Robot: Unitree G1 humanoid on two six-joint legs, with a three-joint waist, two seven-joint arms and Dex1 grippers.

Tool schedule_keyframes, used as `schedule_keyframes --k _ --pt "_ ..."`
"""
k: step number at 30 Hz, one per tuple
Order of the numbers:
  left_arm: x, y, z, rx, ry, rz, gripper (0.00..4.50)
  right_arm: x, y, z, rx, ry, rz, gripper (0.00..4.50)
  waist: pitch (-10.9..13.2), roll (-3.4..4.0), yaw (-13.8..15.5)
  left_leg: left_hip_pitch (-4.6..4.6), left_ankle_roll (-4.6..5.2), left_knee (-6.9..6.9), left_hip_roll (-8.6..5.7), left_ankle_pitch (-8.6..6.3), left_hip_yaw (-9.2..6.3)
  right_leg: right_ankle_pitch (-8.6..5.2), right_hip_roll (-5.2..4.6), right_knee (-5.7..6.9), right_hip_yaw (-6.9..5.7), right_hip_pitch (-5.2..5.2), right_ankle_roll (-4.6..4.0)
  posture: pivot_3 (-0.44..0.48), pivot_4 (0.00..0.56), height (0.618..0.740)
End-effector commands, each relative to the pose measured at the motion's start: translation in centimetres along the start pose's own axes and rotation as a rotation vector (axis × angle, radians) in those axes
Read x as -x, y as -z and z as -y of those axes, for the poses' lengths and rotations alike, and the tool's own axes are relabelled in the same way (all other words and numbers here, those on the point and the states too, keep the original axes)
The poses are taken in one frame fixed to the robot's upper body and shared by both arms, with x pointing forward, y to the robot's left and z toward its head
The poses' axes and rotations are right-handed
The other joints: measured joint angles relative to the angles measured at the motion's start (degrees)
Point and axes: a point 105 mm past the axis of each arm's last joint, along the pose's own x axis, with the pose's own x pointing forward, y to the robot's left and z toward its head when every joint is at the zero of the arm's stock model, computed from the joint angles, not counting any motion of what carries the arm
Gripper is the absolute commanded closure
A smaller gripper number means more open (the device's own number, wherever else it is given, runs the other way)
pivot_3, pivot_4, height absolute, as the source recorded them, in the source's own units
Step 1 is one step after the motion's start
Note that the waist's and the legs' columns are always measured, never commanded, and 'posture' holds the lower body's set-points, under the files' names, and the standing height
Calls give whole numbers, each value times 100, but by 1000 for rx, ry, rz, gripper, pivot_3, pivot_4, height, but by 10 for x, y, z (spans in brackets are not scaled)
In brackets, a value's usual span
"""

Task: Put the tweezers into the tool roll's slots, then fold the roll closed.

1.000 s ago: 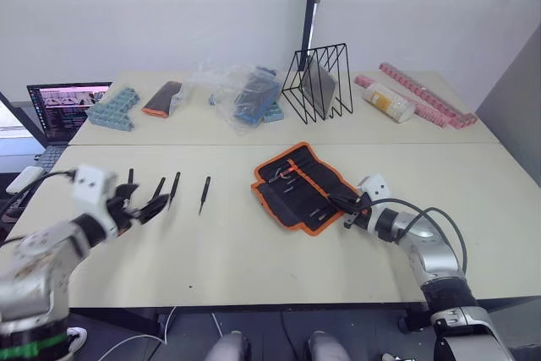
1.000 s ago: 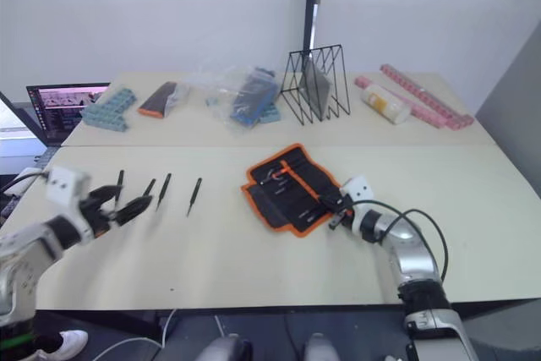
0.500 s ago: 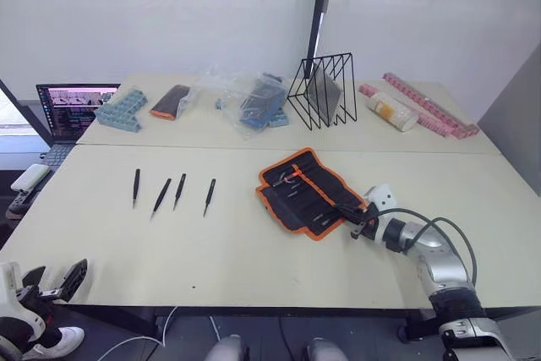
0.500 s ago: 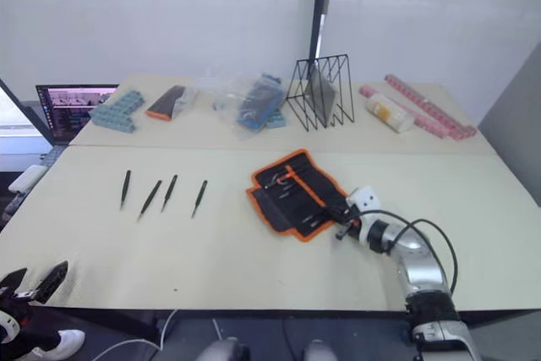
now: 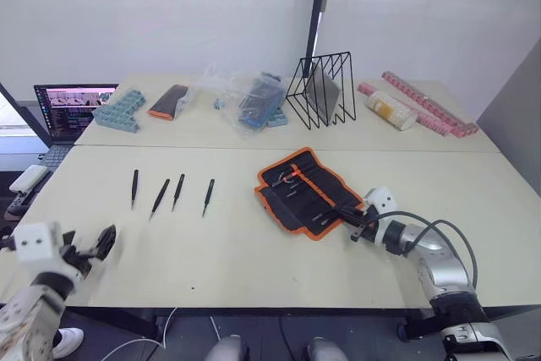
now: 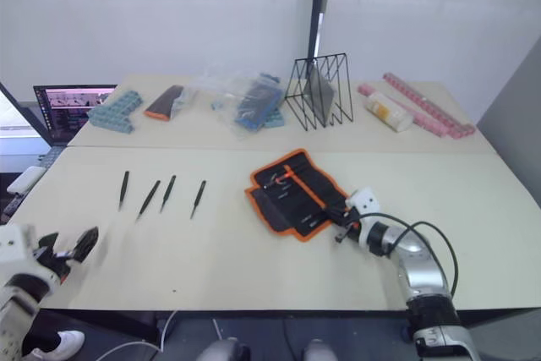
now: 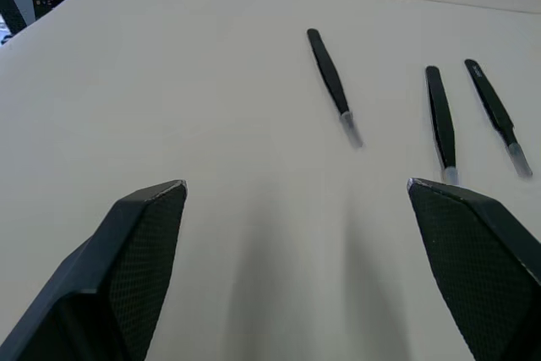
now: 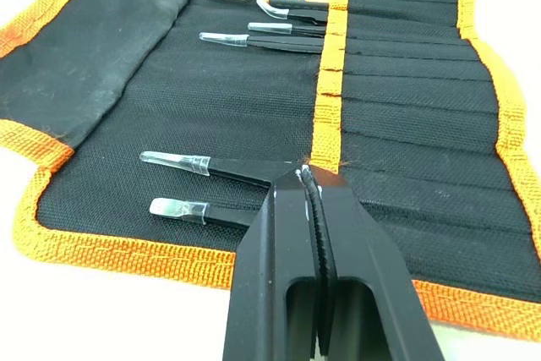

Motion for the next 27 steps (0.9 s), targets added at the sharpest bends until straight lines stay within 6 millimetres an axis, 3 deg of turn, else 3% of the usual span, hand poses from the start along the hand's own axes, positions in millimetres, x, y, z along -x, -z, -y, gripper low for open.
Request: schedule_keyframes --k 1,6,23,27 --pt "-16 -5 1 -13 -41 -20 55 1 15 -6 -51 -1 -53 4500 1 2 -13 -2 0 -1 0 0 0 0 2 3 0 -1 0 0 150 740" --pt "-44 -1 3 24 -55 -50 55 -2 12 -11 -59 -4 -44 4500 2 4 -29 -7 -1 -1 1 0 0 0 6 5 0 -5 0 0 150 740" --pt "-97 1 22 40 -86 -76 55 -12 2 -11 -51 22 -26 4500 3 5 -88 -22 -7 -2 5 3 0 0 14 13 2 -9 0 0 150 740" --pt "-101 4 23 50 -87 -92 1112 -12 1 -10 -49 30 -26 4500 2 11 -85 -21 -7 -2 5 3 0 0 13 15 2 -8 0 0 150 740"
